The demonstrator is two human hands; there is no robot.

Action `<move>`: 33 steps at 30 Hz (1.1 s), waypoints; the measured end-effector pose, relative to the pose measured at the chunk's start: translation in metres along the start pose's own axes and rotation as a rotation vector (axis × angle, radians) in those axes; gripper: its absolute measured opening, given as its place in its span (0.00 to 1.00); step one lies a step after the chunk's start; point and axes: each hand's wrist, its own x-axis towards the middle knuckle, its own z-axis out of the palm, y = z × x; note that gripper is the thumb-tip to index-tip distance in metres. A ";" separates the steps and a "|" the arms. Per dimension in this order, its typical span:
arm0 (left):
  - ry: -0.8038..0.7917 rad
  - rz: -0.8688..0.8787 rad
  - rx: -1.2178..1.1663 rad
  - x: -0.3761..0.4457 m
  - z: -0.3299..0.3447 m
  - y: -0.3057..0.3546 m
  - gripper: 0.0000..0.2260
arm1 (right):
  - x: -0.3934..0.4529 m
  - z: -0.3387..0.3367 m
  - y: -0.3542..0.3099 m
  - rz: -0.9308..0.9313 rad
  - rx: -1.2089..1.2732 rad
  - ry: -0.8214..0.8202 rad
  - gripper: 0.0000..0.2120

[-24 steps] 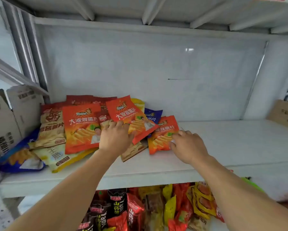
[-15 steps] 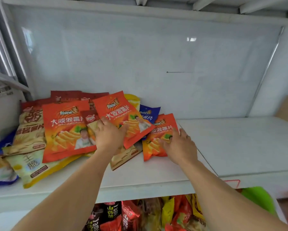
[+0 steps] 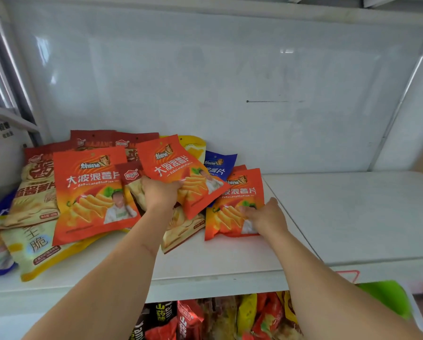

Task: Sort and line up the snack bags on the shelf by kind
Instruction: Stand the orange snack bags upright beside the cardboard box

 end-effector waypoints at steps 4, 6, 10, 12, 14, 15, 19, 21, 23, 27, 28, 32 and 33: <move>-0.185 -0.082 -0.194 0.003 0.001 -0.007 0.15 | 0.005 -0.007 -0.002 0.054 0.223 -0.111 0.21; -0.251 -0.112 -0.283 0.002 -0.001 -0.009 0.07 | 0.006 -0.012 -0.003 0.077 0.288 -0.174 0.13; -0.309 -0.134 -0.374 0.005 -0.002 -0.010 0.08 | 0.012 -0.024 0.000 0.047 0.305 -0.162 0.11; -0.327 -0.151 -0.421 0.004 -0.002 -0.009 0.07 | 0.013 -0.032 0.001 0.017 0.308 -0.154 0.07; -0.362 -0.177 -0.460 0.003 0.002 -0.010 0.06 | 0.010 -0.042 0.001 0.000 0.316 -0.144 0.05; -0.393 -0.183 -0.477 0.000 0.004 -0.010 0.06 | 0.010 -0.048 0.002 -0.004 0.321 -0.132 0.05; -0.516 -0.166 -0.492 -0.015 0.021 -0.015 0.08 | 0.010 -0.075 0.010 -0.026 0.350 -0.057 0.05; -0.597 -0.153 -0.487 -0.027 0.034 -0.019 0.04 | 0.009 -0.090 0.017 -0.021 0.400 -0.014 0.03; -0.692 -0.149 -0.473 -0.040 0.050 -0.024 0.06 | 0.009 -0.108 0.027 -0.022 0.398 -0.007 0.03; -0.819 -0.143 -0.468 -0.072 0.090 -0.029 0.03 | 0.012 -0.148 0.052 -0.012 0.392 0.000 0.08; -0.856 -0.155 -0.462 -0.081 0.103 -0.029 0.04 | 0.016 -0.160 0.058 -0.011 0.406 0.013 0.08; -0.920 -0.155 -0.421 -0.121 0.163 -0.028 0.05 | 0.043 -0.216 0.094 -0.013 0.469 0.077 0.04; -0.914 -0.166 -0.421 -0.130 0.180 -0.027 0.06 | 0.051 -0.231 0.104 -0.015 0.477 0.078 0.04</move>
